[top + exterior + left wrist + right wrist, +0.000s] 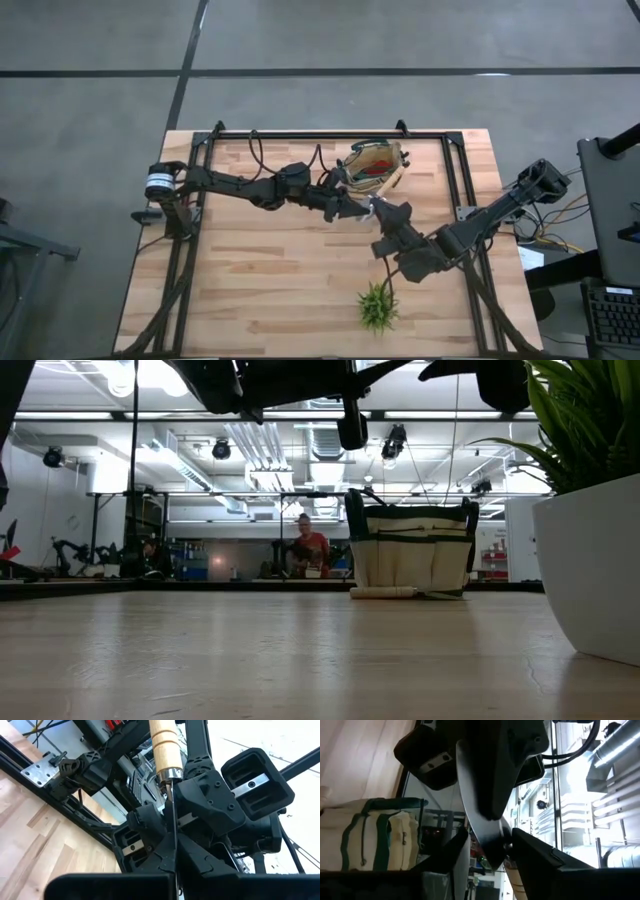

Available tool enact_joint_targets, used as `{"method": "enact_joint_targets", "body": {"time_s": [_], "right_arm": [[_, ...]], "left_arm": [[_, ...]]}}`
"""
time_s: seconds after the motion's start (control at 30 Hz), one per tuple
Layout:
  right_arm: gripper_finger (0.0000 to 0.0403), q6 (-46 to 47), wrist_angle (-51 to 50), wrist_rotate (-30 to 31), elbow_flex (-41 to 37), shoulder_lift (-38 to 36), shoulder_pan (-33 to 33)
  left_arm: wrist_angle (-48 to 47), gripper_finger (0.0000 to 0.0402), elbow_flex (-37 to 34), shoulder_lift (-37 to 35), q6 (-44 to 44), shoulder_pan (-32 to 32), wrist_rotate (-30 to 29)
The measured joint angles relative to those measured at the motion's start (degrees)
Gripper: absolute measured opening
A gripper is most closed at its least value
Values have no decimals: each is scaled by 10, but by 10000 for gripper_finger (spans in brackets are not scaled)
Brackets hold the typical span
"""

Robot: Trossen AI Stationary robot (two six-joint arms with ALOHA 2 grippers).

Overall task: Pick & Place Garden tools in Gardening bag
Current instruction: Put the brown trowel into the gardening bag

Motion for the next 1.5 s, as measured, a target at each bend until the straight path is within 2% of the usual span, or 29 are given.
{"method": "enact_joint_targets", "body": {"time_s": [0.17, 0.37, 0.47, 0.6, 0.77, 0.9, 1.0, 1.1, 1.27, 1.4, 1.5], "right_arm": [[115, 0, 1, -30, 0, 0, -2], [27, 4, 0, -26, 0, 0, -1], [14, 10, 0, -26, 0, 0, -1], [8, 37, 2, -29, 1, 0, -1], [7, 76, 0, -24, 2, 0, -1], [7, 111, -5, -27, 3, -6, -1], [7, 133, -5, -27, 3, -15, 3], [7, 133, -7, -26, 3, -23, 14], [7, 141, -7, -4, 3, -36, 36], [8, 192, -7, -16, 3, -51, 52], [8, 251, -8, -48, 3, -67, 59]], "left_arm": [[-5, 8, -1, 0, -1, -1, 6], [1, 13, -1, 0, -17, -1, 19], [1, 28, -1, 0, -17, -1, 17], [11, 74, -1, 0, 26, -1, 15], [18, 159, -1, 0, 77, 3, 25], [28, 222, 0, -3, 112, 15, 87], [31, 255, 0, -11, 118, 25, 139], [30, 274, 0, -15, 116, 32, 147], [4, 281, 0, -20, 125, 40, 159], [4, 280, 0, -20, 197, 35, 162], [7, 278, 0, -20, 252, 29, 159]]}}
